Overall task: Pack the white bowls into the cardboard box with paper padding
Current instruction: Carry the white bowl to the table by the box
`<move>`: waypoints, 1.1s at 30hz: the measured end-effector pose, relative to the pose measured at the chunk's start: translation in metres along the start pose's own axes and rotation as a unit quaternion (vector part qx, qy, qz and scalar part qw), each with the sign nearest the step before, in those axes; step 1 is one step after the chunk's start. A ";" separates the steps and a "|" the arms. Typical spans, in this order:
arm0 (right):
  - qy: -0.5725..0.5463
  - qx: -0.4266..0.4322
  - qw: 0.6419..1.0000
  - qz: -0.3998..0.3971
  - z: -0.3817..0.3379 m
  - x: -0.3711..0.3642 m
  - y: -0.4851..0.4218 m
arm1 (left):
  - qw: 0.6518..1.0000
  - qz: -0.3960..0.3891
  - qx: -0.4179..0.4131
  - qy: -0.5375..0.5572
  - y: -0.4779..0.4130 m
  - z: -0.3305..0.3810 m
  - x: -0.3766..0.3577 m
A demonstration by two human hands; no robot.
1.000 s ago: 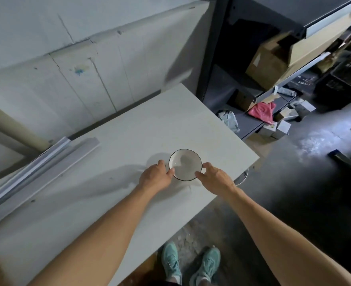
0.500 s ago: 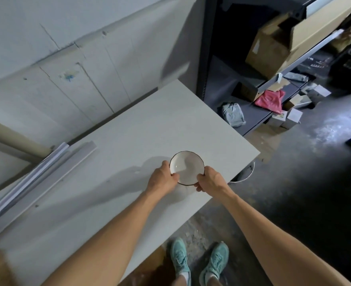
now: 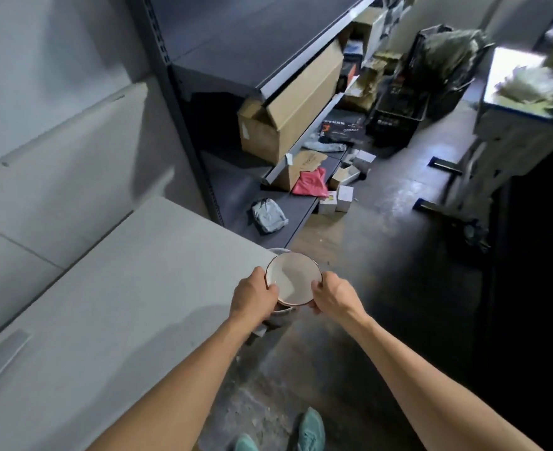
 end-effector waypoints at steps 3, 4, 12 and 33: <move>-0.049 -0.011 0.998 0.040 0.031 0.057 0.012 | 0.998 -0.013 -0.058 -0.010 0.003 0.066 -0.009; -0.062 -0.015 0.996 0.055 0.040 0.074 0.016 | 0.997 -0.016 -0.078 -0.010 0.003 0.087 -0.013; -0.146 -0.047 0.977 0.145 0.110 0.179 0.049 | 0.979 -0.070 -0.193 -0.009 0.013 0.217 -0.050; -0.180 -0.120 0.953 0.213 0.079 0.266 -0.120 | 0.956 -0.119 -0.266 -0.038 -0.183 0.332 -0.040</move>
Point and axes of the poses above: each hand's wrist, its own y-axis away from the middle knuckle, its own x-axis out of the back of the hand, z = x × y, the point moved 4 cm from there along -y, towards the middle knuckle, and after that the axes turned 10 degrees about -y, right-handed, at the moved point
